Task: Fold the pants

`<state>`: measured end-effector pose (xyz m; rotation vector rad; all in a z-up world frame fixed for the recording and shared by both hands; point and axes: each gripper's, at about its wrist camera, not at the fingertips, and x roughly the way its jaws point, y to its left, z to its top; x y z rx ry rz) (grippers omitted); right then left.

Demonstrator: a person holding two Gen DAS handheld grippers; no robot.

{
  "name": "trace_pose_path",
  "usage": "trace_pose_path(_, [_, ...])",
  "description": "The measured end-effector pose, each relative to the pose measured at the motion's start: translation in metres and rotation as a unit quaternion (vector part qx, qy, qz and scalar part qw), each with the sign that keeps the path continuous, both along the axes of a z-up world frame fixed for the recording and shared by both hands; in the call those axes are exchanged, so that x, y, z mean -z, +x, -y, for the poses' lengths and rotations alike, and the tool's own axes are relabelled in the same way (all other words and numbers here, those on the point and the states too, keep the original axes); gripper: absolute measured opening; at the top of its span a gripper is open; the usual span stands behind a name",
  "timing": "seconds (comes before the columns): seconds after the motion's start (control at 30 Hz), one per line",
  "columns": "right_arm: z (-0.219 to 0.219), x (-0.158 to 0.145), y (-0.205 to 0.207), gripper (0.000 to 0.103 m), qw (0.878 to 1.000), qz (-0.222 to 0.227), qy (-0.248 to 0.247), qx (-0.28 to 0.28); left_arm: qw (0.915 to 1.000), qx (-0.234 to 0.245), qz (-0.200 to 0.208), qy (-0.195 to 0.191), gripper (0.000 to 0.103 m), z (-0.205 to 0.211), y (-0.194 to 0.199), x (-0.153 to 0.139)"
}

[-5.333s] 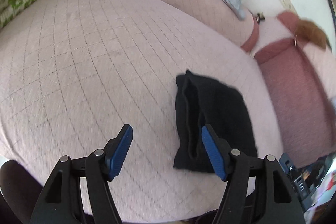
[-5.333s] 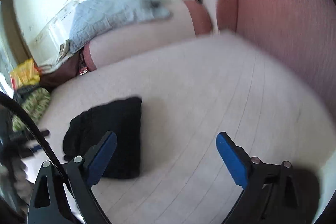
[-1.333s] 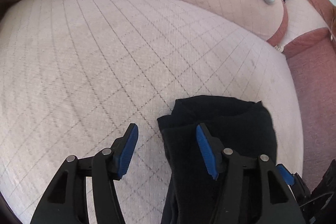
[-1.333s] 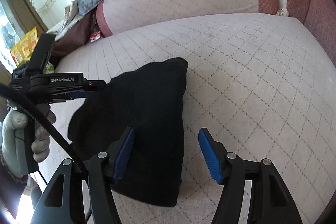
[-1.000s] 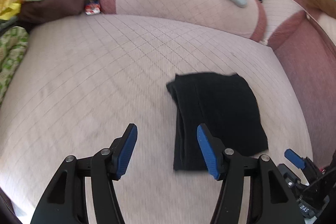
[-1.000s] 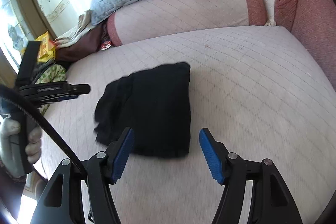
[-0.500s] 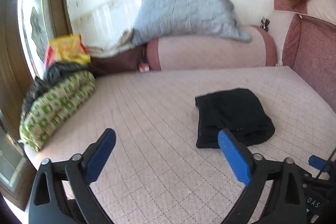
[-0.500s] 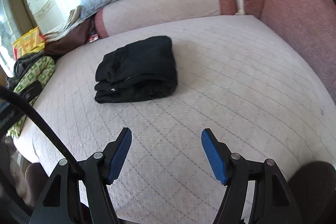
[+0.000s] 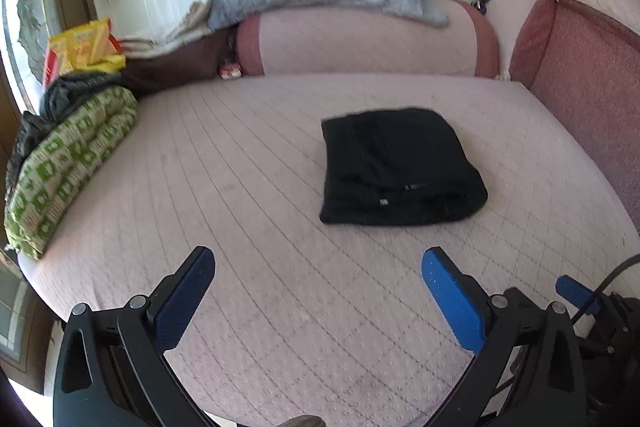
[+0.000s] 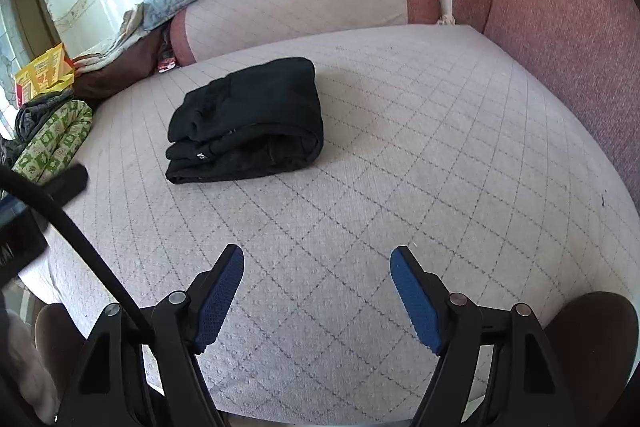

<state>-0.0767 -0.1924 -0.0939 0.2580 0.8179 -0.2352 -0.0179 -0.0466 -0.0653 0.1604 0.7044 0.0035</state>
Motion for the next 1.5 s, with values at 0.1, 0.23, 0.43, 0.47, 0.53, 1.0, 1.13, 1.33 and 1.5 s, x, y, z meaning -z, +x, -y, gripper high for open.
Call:
trace_pose_path(0.1, [-0.001, 0.003, 0.002, 0.081, 1.0, -0.006, 0.001, 0.001, 0.9999, 0.002, -0.014, -0.004, 0.103, 0.003, 0.002, 0.007])
trace_pose_path(0.23, [-0.002, 0.008, 0.005, 0.081, 1.0, -0.016, 0.001, -0.002, 0.9998, 0.006, -0.02, 0.0, 0.103, 0.004, 0.004, 0.012])
trace_pose_path(0.43, [-0.004, 0.011, 0.009, 0.081, 1.0, -0.027, -0.002, -0.005, 0.9992, 0.009, -0.037, -0.011, 0.103, -0.001, 0.01, 0.019])
trace_pose_path(0.47, [-0.004, 0.012, 0.01, 0.081, 1.0, -0.029, -0.003, -0.006, 0.9991, 0.009, -0.04, -0.013, 0.103, -0.002, 0.011, 0.02])
trace_pose_path(0.53, [-0.005, 0.013, 0.012, 0.082, 0.999, -0.032, -0.005, -0.007, 0.9987, 0.01, -0.047, -0.016, 0.103, -0.004, 0.013, 0.023])
trace_pose_path(1.0, [-0.008, 0.022, 0.02, 0.082, 0.999, -0.052, -0.011, -0.008, 0.9959, 0.014, -0.083, -0.032, 0.103, -0.02, 0.029, 0.041])
trace_pose_path(1.13, [-0.007, 0.026, 0.021, 0.082, 0.998, -0.057, -0.008, -0.005, 0.9948, 0.011, -0.094, -0.037, 0.103, -0.023, 0.034, 0.046])
trace_pose_path(1.33, [-0.002, 0.034, 0.025, 0.082, 0.998, -0.063, 0.0, -0.002, 0.9934, 0.008, -0.108, -0.038, 0.103, -0.028, 0.041, 0.055])
trace_pose_path(1.5, [0.002, 0.038, 0.029, 0.082, 0.998, -0.067, 0.005, -0.002, 0.9911, 0.005, -0.125, -0.045, 0.103, -0.03, 0.048, 0.065])
